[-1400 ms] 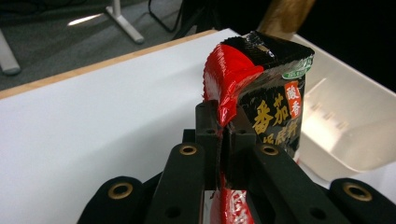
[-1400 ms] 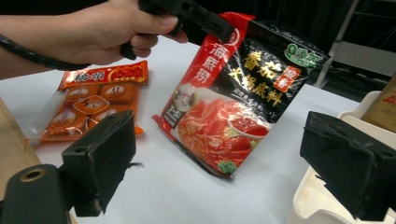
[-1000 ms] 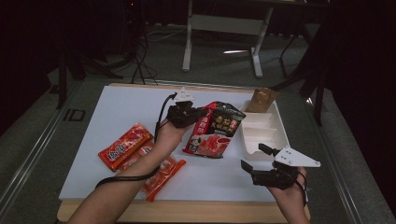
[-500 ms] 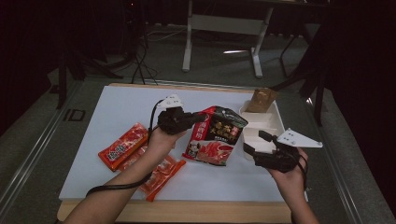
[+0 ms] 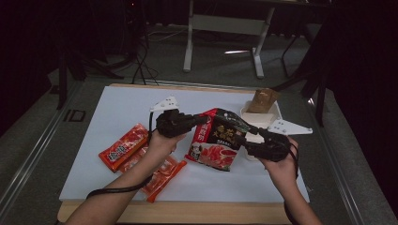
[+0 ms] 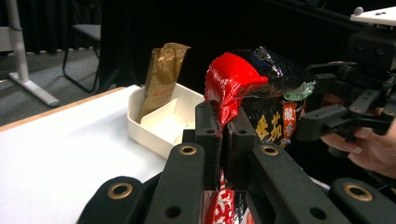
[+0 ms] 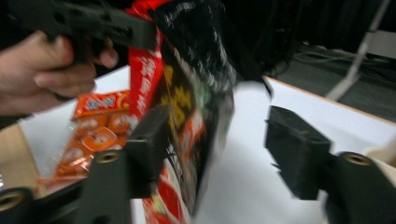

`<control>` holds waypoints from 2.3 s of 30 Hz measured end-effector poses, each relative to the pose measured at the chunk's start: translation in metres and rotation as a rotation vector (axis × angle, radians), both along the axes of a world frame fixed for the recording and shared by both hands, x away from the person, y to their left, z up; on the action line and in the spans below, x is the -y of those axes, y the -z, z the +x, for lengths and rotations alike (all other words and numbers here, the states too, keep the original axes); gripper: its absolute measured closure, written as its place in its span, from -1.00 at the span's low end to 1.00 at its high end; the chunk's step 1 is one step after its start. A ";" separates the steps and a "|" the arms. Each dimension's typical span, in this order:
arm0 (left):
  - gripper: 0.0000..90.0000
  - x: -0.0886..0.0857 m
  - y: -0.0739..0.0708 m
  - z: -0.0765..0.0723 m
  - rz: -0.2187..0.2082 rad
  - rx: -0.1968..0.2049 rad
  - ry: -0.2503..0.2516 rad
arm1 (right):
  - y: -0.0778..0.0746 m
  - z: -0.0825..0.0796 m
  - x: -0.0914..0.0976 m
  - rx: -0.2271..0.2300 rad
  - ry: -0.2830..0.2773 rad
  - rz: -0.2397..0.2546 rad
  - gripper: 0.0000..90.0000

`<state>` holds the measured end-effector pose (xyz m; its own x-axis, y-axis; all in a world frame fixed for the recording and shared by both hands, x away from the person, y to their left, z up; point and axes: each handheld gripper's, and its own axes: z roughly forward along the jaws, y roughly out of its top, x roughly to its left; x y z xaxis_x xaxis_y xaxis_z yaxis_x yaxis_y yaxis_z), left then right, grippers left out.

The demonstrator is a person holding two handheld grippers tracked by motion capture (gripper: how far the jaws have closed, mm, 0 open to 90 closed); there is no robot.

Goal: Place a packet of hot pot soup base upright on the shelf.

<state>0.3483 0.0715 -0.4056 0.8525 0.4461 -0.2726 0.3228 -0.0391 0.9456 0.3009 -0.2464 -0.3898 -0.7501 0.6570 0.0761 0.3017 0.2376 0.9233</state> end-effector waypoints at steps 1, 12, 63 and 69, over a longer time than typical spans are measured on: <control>0.92 0.001 0.000 -0.001 0.006 0.003 -0.006 | -0.001 0.000 -0.001 0.001 -0.006 0.002 0.03; 0.92 0.004 0.002 0.001 0.002 -0.036 0.016 | -0.007 0.009 -0.003 -0.065 -0.037 -0.007 0.66; -0.98 -0.044 0.034 -0.043 0.060 -0.048 0.025 | -0.067 0.025 0.022 0.075 0.054 -0.003 0.70; -0.98 -0.050 0.042 -0.054 0.090 -0.034 0.011 | -0.071 0.034 0.032 0.085 0.086 -0.005 0.70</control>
<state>0.2943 0.1218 -0.4473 0.8483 0.4610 -0.2606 0.3539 -0.1274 0.9266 0.3346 -0.2782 -0.3188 -0.6944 0.7195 0.0116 0.2421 0.2185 0.9453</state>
